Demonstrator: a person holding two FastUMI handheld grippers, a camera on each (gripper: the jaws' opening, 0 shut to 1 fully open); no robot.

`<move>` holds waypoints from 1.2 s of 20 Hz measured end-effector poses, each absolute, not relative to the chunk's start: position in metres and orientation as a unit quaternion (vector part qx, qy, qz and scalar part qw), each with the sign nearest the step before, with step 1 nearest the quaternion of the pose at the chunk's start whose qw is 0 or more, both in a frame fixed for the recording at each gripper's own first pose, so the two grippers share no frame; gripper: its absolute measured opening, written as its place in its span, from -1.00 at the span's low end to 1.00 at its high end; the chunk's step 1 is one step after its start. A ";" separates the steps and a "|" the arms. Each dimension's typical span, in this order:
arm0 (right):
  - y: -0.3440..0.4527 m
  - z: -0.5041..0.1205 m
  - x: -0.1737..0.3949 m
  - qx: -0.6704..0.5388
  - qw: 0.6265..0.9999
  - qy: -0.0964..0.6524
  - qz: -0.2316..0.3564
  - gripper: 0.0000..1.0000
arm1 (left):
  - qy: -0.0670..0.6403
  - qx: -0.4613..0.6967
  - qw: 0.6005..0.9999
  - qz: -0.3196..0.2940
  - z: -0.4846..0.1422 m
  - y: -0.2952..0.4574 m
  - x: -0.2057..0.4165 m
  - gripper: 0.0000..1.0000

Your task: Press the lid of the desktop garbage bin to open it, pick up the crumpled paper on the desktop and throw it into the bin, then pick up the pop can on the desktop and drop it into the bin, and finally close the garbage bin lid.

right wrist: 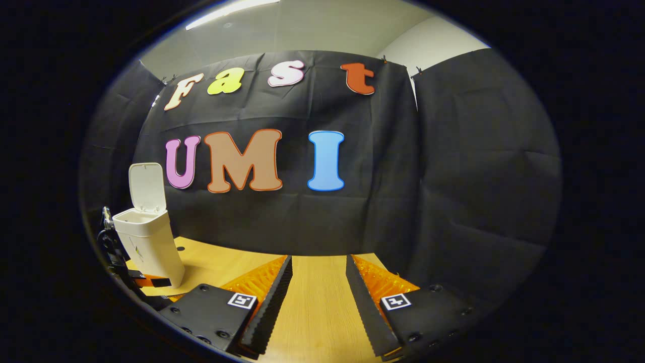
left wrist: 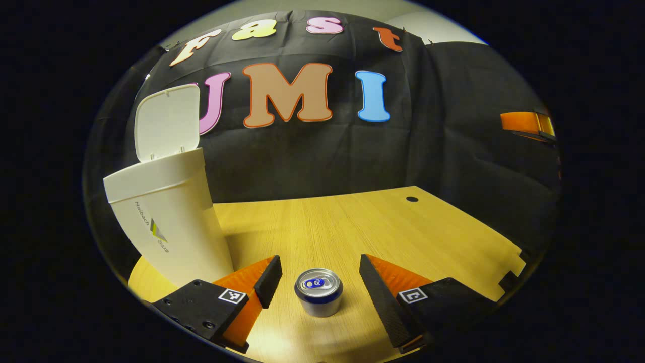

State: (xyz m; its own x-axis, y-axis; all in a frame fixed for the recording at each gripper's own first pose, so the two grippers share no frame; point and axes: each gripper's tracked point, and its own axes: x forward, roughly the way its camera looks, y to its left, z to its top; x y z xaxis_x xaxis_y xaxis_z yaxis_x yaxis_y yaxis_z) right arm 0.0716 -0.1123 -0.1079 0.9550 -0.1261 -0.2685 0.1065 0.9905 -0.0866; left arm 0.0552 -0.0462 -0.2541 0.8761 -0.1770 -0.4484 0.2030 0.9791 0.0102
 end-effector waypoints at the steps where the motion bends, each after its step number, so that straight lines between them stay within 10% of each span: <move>1: -0.116 -0.113 0.069 -0.038 0.987 0.144 -0.061 0.49 | 0.238 0.031 0.966 -0.097 -0.265 -0.048 0.057 0.87; 11: -0.125 -0.131 0.049 -0.063 0.981 0.173 -0.066 0.50 | 0.303 0.027 0.949 -0.082 -0.312 -0.047 0.058 0.55; 24: -0.089 -0.132 0.051 -0.029 0.987 0.151 0.049 0.50 | 0.141 0.021 0.989 -0.034 -0.108 -0.042 0.098 0.53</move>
State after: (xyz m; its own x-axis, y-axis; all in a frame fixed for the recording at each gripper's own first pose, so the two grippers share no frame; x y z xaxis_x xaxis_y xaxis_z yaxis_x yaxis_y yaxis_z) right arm 0.0511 -0.0893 -0.1325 0.9498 0.0881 -0.3002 -0.1058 0.9934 -0.0432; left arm 0.0976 -0.0416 -0.1081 0.9579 -0.0619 -0.2804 0.0737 0.9968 0.0317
